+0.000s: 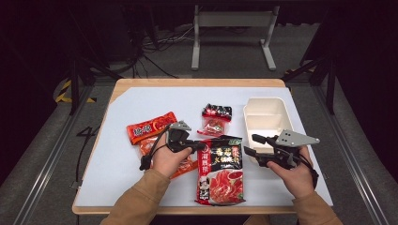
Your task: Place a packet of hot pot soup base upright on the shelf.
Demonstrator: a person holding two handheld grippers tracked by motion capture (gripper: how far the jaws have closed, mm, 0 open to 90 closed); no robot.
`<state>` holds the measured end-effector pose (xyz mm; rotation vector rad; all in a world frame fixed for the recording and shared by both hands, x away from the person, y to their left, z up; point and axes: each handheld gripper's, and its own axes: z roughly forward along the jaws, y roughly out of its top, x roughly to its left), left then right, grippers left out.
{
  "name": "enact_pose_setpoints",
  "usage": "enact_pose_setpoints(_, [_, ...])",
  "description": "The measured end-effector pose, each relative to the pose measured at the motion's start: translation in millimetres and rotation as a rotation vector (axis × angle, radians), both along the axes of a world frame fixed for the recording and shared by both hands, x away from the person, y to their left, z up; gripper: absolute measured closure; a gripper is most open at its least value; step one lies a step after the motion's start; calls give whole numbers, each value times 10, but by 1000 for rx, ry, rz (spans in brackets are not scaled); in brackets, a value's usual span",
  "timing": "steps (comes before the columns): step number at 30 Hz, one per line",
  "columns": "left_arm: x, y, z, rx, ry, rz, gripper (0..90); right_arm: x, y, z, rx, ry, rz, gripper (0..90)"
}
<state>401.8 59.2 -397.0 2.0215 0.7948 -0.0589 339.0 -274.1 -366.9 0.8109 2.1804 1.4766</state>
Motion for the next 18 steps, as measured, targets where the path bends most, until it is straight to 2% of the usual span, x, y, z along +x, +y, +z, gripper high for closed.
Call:
enact_pose_setpoints(4, [-90,4,95,-27,-32,-13,855,-40,-14,60,8,-2,1,477])
enact_pose_setpoints(6, [-139,-13,142,-41,-53,-13,858,-70,-31,102,15,-24,-7,520])
enact_pose_setpoints(10, [-227,-35,250,-74,-87,-30,866,-129,-109,231,44,-53,-26,536])
enact_pose_setpoints(18, [-384,-80,462,-91,-170,-64,871,-219,-211,382,78,-85,-43,561])
